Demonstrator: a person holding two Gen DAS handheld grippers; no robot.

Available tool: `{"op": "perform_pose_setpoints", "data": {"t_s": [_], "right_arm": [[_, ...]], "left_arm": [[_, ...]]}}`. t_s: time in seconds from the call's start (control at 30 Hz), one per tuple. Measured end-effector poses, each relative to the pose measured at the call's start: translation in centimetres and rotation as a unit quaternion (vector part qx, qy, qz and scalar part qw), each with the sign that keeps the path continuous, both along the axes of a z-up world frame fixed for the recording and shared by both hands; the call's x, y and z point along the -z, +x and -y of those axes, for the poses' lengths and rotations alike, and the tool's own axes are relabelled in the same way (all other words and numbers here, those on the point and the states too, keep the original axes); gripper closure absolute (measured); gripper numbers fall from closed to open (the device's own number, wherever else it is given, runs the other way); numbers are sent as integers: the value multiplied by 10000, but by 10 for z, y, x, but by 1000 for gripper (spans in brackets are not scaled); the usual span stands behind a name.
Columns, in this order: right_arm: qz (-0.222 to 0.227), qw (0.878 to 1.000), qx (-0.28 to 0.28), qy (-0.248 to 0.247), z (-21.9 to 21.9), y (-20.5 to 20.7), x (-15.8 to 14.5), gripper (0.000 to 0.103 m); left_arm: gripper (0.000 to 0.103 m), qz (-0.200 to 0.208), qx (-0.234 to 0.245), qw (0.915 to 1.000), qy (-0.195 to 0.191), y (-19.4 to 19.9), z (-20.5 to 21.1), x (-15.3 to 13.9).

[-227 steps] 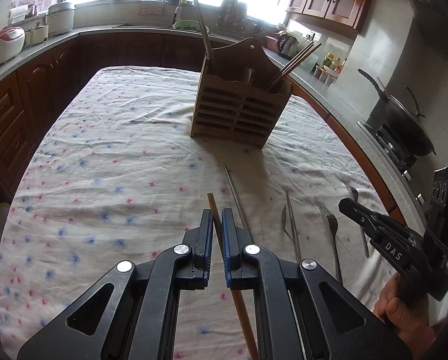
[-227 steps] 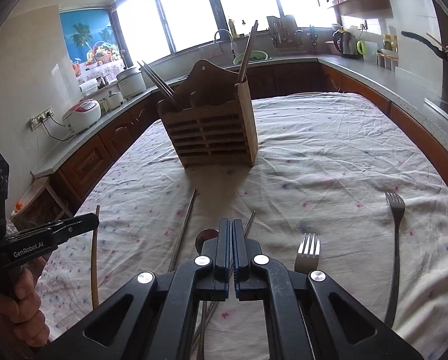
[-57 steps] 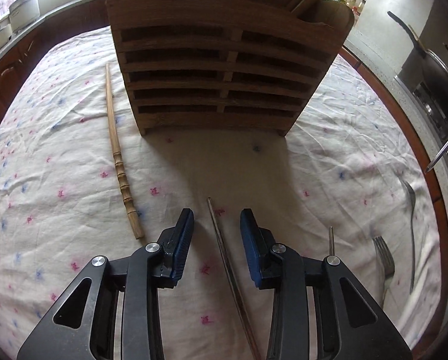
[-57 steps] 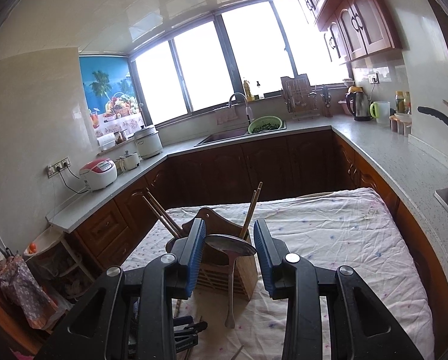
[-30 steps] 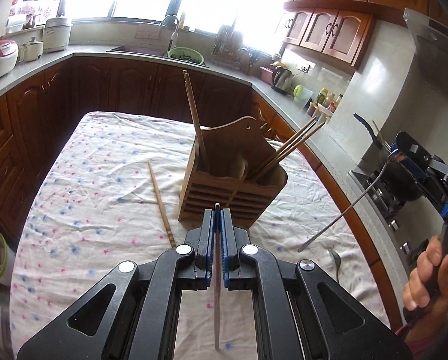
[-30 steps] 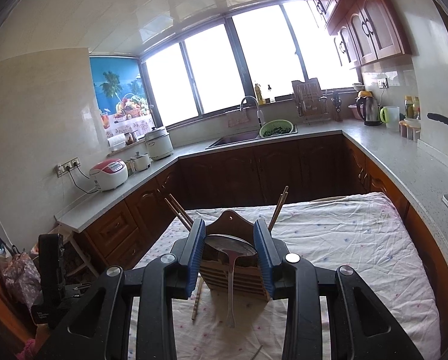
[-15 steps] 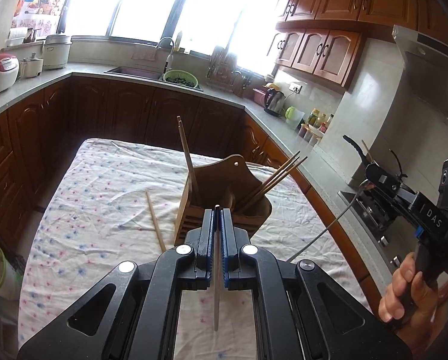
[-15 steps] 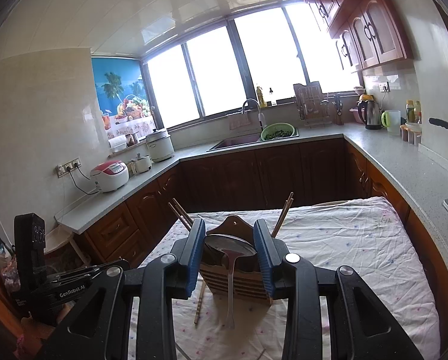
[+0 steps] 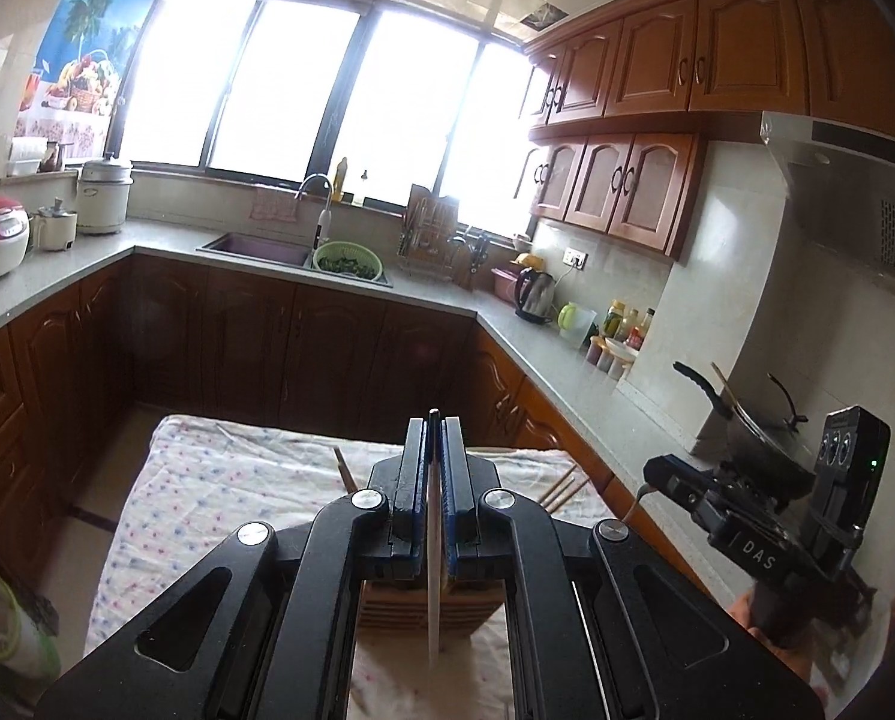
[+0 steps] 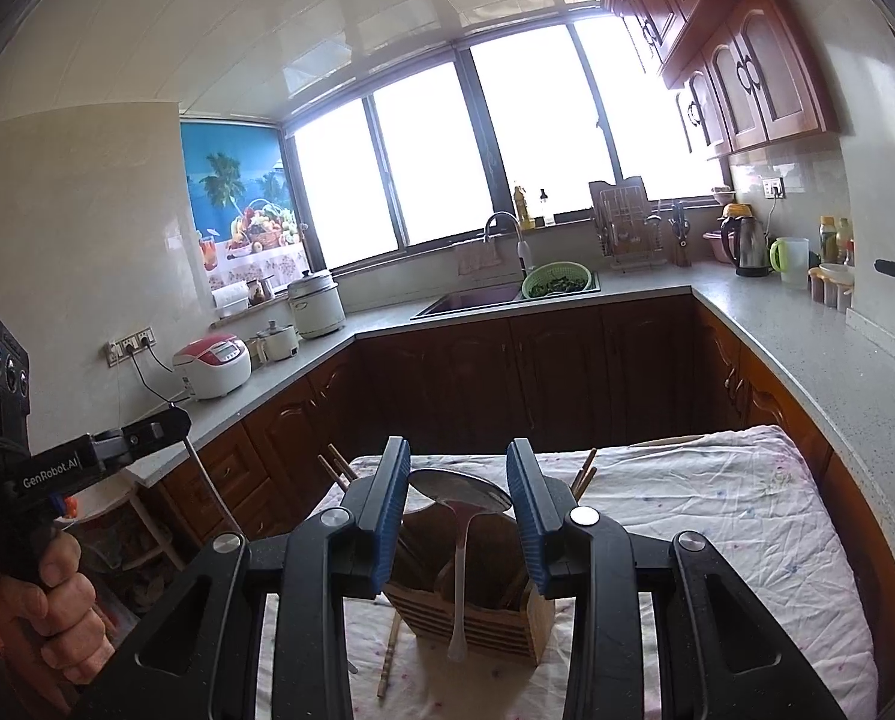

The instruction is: Organize utensils

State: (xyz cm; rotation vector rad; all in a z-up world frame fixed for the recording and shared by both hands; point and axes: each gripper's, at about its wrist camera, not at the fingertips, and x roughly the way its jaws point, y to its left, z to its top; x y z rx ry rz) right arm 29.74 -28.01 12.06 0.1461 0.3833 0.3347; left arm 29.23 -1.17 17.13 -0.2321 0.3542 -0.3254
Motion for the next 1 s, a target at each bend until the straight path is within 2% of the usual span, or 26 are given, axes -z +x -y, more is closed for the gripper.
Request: {"op": "perform_pose_setpoints", "data": {"t_s": [0.13,0.27,0.5,0.63,0.77,0.87,1.0], "right_arm": [[72,10000,42,9,0,21,-4,69],[32,10000,86,-27,-3,43,2,69],[-256,9996,74,-98,-11,66,40,69],[-396,9991,38,-141,-13,71,64,69],[-533,9984,-3,-191,-16,73,83,69],[-652,9976,-26,-215,-18,74,94,69],[-763,9969,9,-211,-16,75,104,69]], "left_arm": [[100,238,-131,9996,12,21,2,-14],[100,254,-237,9994,-54,46,3,-9],[100,-41,-430,9990,-148,78,8,44],[100,-247,-442,9985,-213,83,10,75],[100,-483,-423,9979,-123,86,17,100],[99,-655,-401,9970,-66,88,19,114],[99,-637,-454,9969,-40,86,16,116]]}}
